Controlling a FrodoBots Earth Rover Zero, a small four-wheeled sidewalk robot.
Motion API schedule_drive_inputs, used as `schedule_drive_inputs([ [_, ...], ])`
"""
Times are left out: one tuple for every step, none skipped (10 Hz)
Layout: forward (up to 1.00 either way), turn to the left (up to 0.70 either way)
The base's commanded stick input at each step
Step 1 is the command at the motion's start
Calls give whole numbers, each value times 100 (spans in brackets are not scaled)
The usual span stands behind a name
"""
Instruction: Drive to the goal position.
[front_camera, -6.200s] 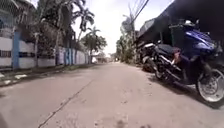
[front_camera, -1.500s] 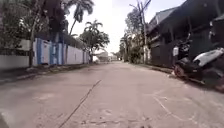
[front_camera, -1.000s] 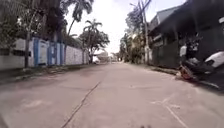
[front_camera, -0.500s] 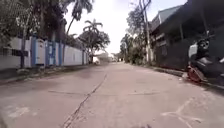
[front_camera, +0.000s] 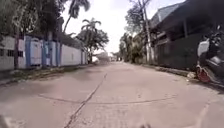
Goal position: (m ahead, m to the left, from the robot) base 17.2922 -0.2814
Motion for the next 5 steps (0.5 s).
schedule_drive_inputs([
  [70, 0],
  [70, 0],
  [70, 0],
  [70, 0],
  [70, 0],
])
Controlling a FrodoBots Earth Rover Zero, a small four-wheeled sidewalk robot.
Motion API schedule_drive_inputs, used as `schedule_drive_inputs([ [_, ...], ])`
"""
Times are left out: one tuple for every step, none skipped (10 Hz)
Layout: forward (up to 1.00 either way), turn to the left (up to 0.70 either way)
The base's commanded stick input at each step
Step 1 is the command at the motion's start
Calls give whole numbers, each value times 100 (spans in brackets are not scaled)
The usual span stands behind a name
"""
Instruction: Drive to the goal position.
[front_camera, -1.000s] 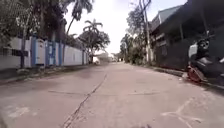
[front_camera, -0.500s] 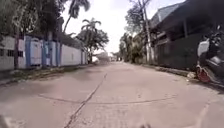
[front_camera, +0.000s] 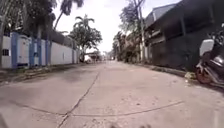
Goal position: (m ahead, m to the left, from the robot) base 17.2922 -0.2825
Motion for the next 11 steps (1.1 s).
schedule_drive_inputs([
  [70, 0],
  [70, 0],
  [70, 0],
  [70, 0],
  [70, 0],
  [70, 0],
  [70, 0],
  [70, 0],
  [70, 0],
  [70, 0],
  [70, 0],
])
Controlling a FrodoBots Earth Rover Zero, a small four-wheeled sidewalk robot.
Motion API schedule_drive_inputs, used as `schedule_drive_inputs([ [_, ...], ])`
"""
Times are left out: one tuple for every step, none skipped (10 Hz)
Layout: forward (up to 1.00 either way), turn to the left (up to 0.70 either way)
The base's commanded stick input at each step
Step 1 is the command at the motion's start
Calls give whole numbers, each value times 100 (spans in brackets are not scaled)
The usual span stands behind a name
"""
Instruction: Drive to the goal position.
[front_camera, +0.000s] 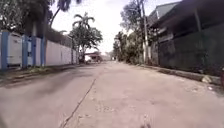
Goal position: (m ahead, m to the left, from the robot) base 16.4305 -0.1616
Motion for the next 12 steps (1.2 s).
schedule_drive_inputs([
  [70, 0],
  [70, 0],
  [70, 0],
  [70, 0],
  [70, 0],
  [70, 0],
  [70, 0],
  [70, 0],
  [70, 0],
  [70, 0],
  [70, 0],
  [70, 0],
])
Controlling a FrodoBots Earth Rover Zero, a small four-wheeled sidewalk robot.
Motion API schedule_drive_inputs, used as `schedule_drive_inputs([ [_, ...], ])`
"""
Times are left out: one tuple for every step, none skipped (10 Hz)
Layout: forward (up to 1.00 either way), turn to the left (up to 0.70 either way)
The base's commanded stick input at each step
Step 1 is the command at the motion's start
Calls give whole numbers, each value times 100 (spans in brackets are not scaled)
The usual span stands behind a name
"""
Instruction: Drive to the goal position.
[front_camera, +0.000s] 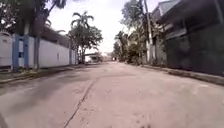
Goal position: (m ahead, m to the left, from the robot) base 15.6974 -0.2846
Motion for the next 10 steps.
schedule_drive_inputs([
  [70, 0],
  [70, 0],
  [70, 0],
  [70, 0],
  [70, 0],
  [70, 0],
  [70, 0],
  [70, 0],
  [70, 0],
  [70, 0],
])
